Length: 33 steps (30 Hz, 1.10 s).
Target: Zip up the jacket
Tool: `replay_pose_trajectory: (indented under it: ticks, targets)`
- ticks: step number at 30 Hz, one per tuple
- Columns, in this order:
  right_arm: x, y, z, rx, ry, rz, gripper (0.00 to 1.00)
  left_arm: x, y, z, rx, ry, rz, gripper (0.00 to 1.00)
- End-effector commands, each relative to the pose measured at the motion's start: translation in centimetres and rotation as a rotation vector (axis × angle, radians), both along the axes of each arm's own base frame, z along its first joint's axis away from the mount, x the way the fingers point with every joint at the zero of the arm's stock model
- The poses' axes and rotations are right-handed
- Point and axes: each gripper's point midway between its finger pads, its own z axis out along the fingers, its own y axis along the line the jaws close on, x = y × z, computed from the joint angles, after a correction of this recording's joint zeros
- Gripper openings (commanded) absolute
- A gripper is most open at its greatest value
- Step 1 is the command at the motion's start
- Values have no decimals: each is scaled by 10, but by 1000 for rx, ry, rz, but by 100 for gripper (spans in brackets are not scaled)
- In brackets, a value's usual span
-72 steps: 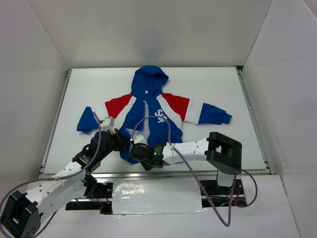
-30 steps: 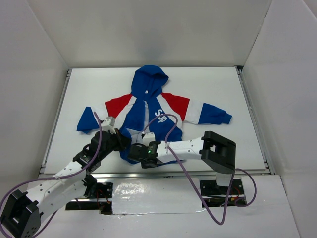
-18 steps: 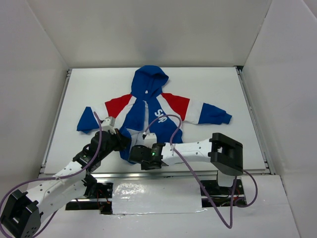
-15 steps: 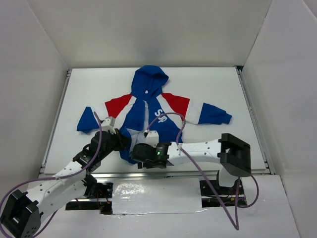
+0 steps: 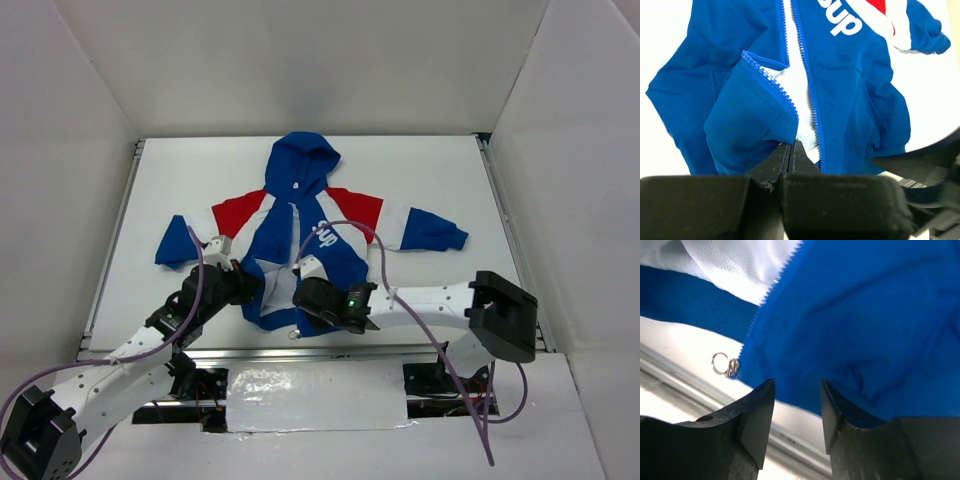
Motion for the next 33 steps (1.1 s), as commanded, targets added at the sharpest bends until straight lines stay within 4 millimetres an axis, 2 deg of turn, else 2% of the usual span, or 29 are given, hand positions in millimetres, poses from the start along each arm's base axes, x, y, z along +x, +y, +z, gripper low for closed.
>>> replay_pose_trajectory:
  ticks: [1, 16, 33]
  targets:
    - [4, 19, -3, -66, -50, 123, 48, 7, -1, 13, -15, -40, 11, 0]
    - [-17, 52, -14, -65, 19, 160, 50, 7, -2, 9, -10, -33, 4, 0]
    - [-25, 48, -33, -106, 53, 170, 50, 5, -2, 8, -10, -31, 1, 0]
